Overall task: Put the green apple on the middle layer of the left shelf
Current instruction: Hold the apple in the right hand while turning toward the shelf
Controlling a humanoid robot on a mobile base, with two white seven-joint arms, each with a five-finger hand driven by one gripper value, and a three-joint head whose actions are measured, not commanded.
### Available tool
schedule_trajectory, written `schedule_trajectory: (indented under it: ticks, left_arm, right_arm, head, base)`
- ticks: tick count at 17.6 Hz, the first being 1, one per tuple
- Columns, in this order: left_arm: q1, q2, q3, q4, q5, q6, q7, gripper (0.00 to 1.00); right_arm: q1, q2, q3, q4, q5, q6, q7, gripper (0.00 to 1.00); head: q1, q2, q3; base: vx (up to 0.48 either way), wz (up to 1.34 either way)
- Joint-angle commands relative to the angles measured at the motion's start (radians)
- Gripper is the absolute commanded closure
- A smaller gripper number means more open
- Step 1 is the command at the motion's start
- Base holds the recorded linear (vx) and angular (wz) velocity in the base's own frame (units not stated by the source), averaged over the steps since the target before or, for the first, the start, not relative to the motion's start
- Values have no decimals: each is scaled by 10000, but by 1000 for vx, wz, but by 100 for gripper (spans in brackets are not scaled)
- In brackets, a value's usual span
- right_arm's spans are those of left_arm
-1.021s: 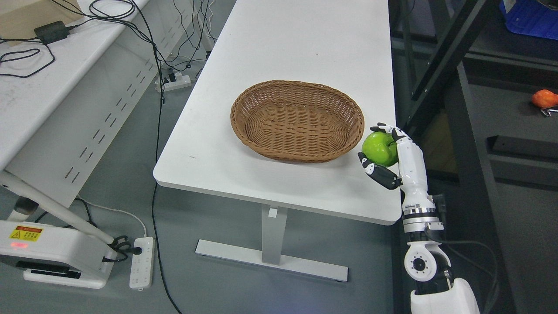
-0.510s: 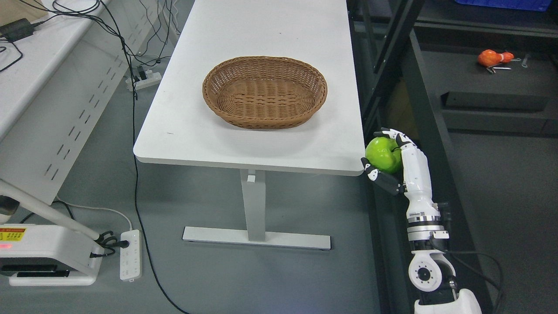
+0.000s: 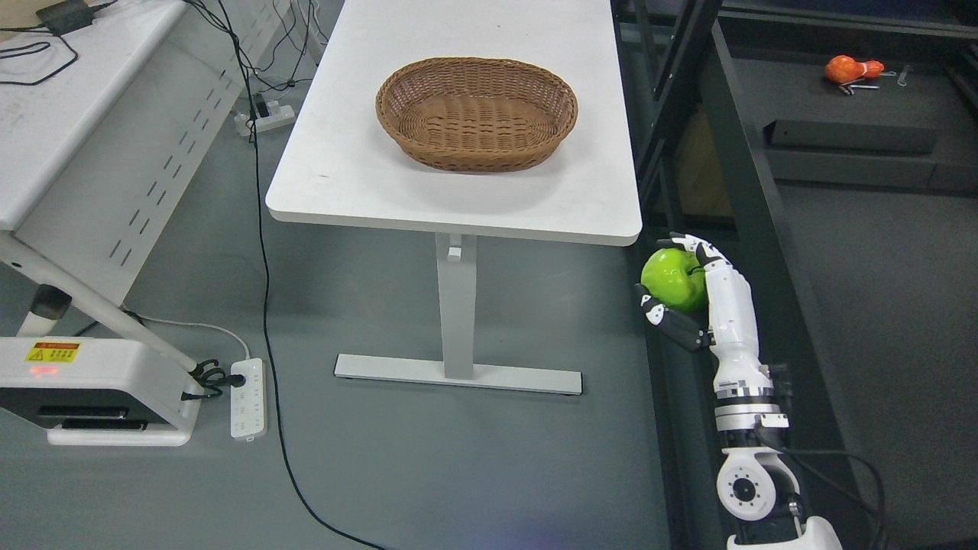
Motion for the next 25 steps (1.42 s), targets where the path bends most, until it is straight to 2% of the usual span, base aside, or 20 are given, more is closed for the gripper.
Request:
schedule_trajectory:
  ticks: [1, 25]
  left_arm:
    - [0, 175, 2, -3, 0, -5, 2, 0]
    - [0, 175, -28, -3, 0, -5, 2, 0]
  right_arm:
    - [73, 27, -32, -108, -2, 7, 11, 100]
    - [73, 12, -32, -108, -2, -8, 11, 100]
  head:
    - [0, 0, 0]
    - [0, 0, 0]
  base:
    - [-258, 123]
    - [-295, 0]
